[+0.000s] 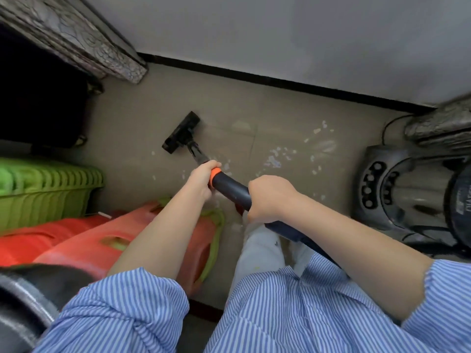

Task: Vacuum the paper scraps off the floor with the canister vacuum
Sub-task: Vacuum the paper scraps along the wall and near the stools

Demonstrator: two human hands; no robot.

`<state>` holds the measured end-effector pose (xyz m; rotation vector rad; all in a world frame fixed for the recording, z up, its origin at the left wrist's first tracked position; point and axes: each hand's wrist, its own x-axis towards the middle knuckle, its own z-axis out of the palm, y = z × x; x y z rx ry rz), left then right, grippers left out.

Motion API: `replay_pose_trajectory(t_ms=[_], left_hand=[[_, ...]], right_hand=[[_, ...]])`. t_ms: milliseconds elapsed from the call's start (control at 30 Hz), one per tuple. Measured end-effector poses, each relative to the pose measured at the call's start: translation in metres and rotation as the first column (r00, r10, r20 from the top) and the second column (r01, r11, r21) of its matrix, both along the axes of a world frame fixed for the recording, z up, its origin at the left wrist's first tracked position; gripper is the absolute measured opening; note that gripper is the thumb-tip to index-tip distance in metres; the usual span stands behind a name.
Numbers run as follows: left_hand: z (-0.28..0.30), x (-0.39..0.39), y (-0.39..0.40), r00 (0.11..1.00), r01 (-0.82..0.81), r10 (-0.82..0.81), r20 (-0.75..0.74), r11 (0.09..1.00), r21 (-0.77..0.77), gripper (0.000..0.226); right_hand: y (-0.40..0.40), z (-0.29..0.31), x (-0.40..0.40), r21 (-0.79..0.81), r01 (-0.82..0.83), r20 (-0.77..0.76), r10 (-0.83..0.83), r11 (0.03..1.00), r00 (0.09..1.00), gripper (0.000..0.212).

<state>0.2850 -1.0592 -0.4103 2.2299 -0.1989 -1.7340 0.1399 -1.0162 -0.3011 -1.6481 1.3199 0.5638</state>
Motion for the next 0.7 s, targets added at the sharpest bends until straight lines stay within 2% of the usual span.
replay_pose_trajectory(t_ms=[100, 300, 500, 600, 700], left_hand=[[-0.008, 0.046, -0.017, 0.997, -0.077, 0.077, 0.015, 0.997, 0.006, 0.013], [-0.021, 0.116, -0.041, 0.982, -0.190, 0.189, 0.032, 0.981, 0.031, 0.008], [-0.029, 0.151, -0.047, 0.959, -0.284, 0.283, 0.035, 0.959, 0.028, 0.014], [-0.031, 0.159, -0.043, 0.954, -0.298, 0.297, 0.027, 0.954, 0.039, 0.009], [-0.031, 0.161, -0.038, 0.957, -0.290, 0.289, 0.024, 0.955, 0.056, 0.006]], right_hand=[[-0.026, -0.008, 0.038, -0.014, -0.057, 0.015, 0.057, 0.998, 0.998, 0.016], [-0.067, -0.023, 0.102, 0.007, -0.148, 0.033, 0.148, 0.989, 0.988, 0.026], [-0.084, -0.033, 0.145, 0.025, -0.223, 0.039, 0.222, 0.975, 0.974, 0.011], [-0.082, -0.034, 0.153, 0.027, -0.239, 0.039, 0.238, 0.971, 0.970, 0.017], [-0.076, -0.033, 0.153, 0.026, -0.238, 0.047, 0.236, 0.971, 0.971, 0.013]])
